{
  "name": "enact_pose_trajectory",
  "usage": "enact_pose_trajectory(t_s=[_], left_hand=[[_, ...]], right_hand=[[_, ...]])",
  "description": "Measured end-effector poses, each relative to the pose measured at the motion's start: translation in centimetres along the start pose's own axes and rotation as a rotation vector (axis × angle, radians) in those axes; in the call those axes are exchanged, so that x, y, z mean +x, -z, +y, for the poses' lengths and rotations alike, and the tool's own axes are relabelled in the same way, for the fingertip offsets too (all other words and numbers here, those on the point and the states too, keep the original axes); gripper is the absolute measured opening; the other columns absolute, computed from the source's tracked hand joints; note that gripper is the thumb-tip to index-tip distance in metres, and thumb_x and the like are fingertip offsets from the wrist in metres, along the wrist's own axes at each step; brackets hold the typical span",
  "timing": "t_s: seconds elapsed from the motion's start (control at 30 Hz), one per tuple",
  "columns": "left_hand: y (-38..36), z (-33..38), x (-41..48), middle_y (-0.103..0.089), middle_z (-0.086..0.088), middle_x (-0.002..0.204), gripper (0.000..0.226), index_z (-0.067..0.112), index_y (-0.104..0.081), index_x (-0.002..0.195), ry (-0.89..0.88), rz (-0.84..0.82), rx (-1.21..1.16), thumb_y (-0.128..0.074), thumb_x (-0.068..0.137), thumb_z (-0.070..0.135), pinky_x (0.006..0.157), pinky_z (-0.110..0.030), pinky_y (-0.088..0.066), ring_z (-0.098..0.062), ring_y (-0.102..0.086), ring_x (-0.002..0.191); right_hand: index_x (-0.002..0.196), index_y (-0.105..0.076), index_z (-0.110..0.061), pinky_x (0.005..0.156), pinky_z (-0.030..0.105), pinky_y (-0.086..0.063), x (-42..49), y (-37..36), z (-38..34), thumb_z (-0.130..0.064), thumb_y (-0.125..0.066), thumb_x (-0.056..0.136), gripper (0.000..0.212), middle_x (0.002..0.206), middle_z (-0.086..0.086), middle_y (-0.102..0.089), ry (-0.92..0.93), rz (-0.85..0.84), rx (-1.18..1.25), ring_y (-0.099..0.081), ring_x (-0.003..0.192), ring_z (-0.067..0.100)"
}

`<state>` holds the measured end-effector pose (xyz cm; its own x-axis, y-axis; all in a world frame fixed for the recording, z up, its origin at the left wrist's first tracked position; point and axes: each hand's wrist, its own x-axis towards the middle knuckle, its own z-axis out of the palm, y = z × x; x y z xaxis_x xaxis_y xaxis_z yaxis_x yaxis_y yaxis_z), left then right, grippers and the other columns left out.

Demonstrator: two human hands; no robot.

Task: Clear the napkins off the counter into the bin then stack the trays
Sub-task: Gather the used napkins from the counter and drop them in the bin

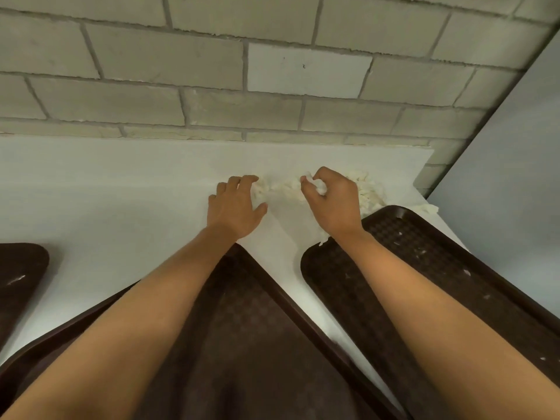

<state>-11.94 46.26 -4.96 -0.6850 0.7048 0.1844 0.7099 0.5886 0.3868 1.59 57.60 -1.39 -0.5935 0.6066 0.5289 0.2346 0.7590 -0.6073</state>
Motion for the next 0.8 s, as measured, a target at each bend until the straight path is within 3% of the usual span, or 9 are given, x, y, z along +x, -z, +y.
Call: enact_pose_trajectory(t_s=[0.1,0.23,0.33,0.5,0.67,0.8], left_hand=[[-1.2,-0.3,2.0,-0.034,-0.006,0.146,0.057,0.033,-0.028,0.14,0.085,-0.003,0.047,-0.051,0.089,0.047,0.097,-0.047,-0.036,-0.032,-0.034,0.13],[-2.9,-0.1,3.7,-0.033,-0.008,0.142,0.054,0.04,-0.03,0.137,0.081,-0.013,0.115,-0.046,0.088,0.056,0.094,-0.047,-0.038,-0.032,-0.036,0.125],[-3.8,0.3,4.4,-0.04,-0.01,0.131,0.049,0.038,-0.038,0.132,0.041,0.032,0.135,-0.042,0.089,0.059,0.09,-0.045,-0.039,-0.031,-0.04,0.116],[-4.7,0.4,5.3,-0.046,-0.011,0.119,0.036,0.027,-0.048,0.118,0.022,0.054,0.197,-0.037,0.094,0.051,0.083,-0.039,-0.04,-0.031,-0.04,0.108],[-5.3,0.3,5.5,-0.048,-0.017,0.117,0.037,0.008,-0.045,0.122,0.055,0.035,0.095,-0.038,0.097,0.034,0.08,-0.038,-0.045,-0.035,-0.038,0.112],[-5.0,0.5,5.5,-0.057,-0.018,0.111,0.035,0.001,-0.049,0.115,0.015,0.045,0.037,-0.037,0.099,0.029,0.079,-0.04,-0.045,-0.034,-0.053,0.104]], right_hand=[[0.058,-0.034,-0.034,0.051,0.008,-0.032,-0.1,0.2,0.4,-0.019,-0.06,0.091,0.044,0.05,-0.018,-0.032,0.0,0.017,0.013,-0.048,0.051,-0.003],[0.06,-0.037,-0.027,0.051,0.011,-0.033,-0.5,0.2,1.6,-0.02,-0.06,0.09,0.039,0.048,-0.017,-0.031,0.016,-0.011,-0.031,-0.044,0.045,0.004],[0.062,-0.039,-0.024,0.05,0.008,-0.033,-0.8,0.0,2.3,-0.02,-0.061,0.09,0.036,0.049,-0.017,-0.031,0.001,-0.009,-0.021,-0.049,0.053,-0.006],[0.06,-0.039,-0.02,0.048,0.011,-0.032,-1.0,-0.2,2.6,-0.021,-0.061,0.089,0.037,0.05,-0.014,-0.033,-0.016,-0.004,-0.031,-0.044,0.048,0.003],[0.063,-0.043,-0.011,0.046,0.014,-0.03,-1.2,-0.5,2.4,-0.021,-0.061,0.089,0.033,0.051,-0.012,-0.035,-0.038,-0.012,-0.016,-0.033,0.044,0.008],[0.064,-0.044,-0.011,0.047,0.014,-0.031,-1.4,-0.7,2.3,-0.022,-0.061,0.089,0.032,0.052,-0.012,-0.037,-0.052,-0.025,-0.017,-0.035,0.045,0.008]])
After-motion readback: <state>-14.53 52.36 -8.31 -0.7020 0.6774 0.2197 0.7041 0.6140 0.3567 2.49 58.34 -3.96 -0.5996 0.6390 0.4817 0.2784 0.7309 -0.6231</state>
